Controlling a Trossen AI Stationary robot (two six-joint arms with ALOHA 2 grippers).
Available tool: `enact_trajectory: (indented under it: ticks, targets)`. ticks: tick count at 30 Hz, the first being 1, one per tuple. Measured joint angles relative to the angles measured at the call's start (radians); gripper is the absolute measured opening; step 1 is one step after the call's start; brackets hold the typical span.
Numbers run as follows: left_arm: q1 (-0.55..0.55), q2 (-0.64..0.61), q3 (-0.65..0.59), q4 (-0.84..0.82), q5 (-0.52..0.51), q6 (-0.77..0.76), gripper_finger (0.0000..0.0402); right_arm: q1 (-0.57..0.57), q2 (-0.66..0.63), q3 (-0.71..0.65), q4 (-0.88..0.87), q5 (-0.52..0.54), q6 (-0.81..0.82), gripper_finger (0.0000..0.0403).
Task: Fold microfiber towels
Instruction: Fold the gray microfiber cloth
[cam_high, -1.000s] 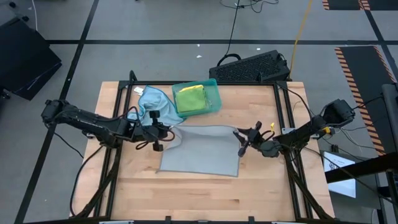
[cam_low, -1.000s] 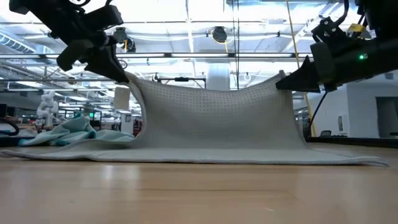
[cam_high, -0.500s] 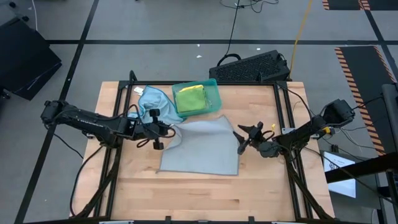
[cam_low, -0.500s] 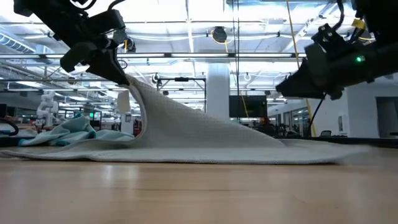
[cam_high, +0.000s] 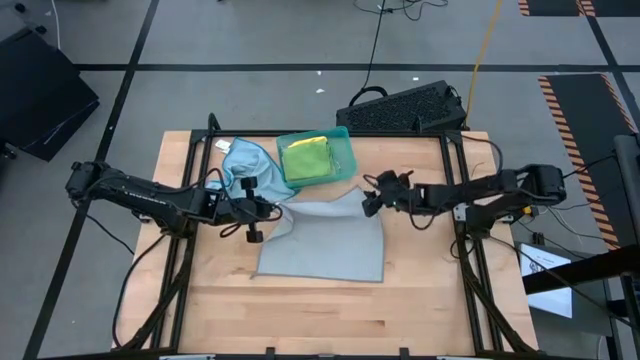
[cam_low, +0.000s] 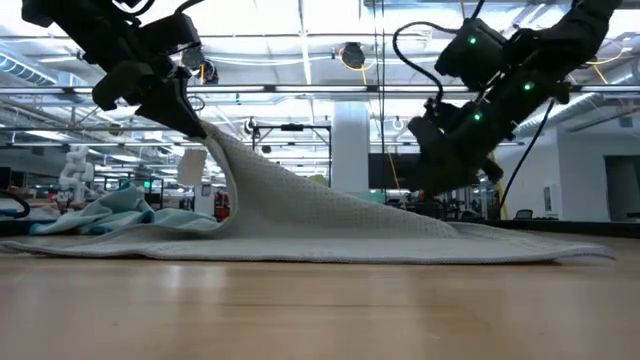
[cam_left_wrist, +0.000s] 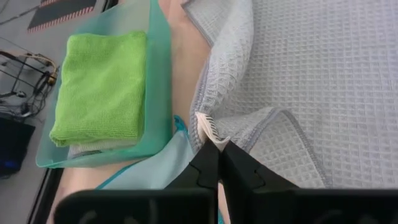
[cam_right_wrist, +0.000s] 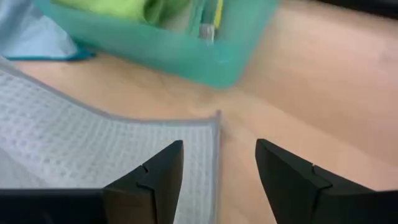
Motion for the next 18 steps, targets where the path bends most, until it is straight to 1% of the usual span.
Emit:
enact_trajectory:
  ticks: [4,6,9,13,15,18]
  targets:
    - [0.0,0.0,0.0,-0.003,0.0,-0.001,0.0022,-0.052,-0.001,-0.003,0.078,-0.022,-0.06,0.0194]
    - [0.0,0.0,0.0,0.001,0.0,0.011,0.0023,-0.086,0.0,-0.003,0.109,-0.069,-0.079,0.0194]
    - [0.002,0.0,0.0,0.018,0.0,0.036,0.0013,-0.134,0.024,-0.003,0.132,-0.142,-0.075,0.0194]
    - [0.007,0.0,0.0,0.024,0.0,0.052,0.0006,-0.17,0.103,0.0,0.17,-0.203,-0.074,0.0194]
    - [0.009,0.0,0.0,0.025,0.0,0.053,0.0014,-0.178,0.156,0.012,0.189,-0.226,-0.077,0.0194]
    - [0.01,0.0,0.0,0.024,0.003,0.062,0.0024,-0.179,0.236,0.045,0.208,-0.226,-0.091,0.0194]
